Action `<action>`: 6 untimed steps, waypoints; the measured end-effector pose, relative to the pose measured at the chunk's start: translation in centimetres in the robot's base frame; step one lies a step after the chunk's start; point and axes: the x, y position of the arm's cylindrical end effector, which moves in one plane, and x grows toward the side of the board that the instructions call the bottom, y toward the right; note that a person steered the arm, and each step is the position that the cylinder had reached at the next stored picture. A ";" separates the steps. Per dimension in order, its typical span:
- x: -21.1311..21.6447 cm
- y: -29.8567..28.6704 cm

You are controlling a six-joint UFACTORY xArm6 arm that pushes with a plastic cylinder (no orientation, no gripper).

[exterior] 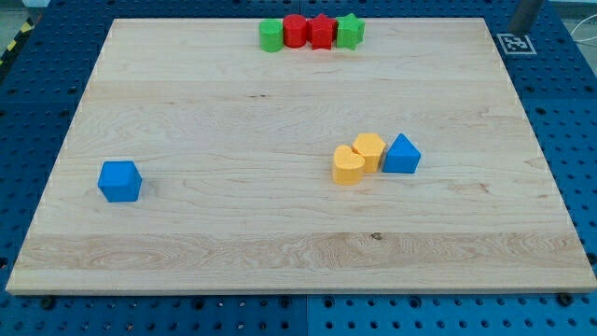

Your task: Move your arm towards bottom of blue triangle

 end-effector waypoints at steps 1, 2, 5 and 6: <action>2.4 -2.6; 5.1 -2.9; 14.4 -2.9; 17.5 -2.9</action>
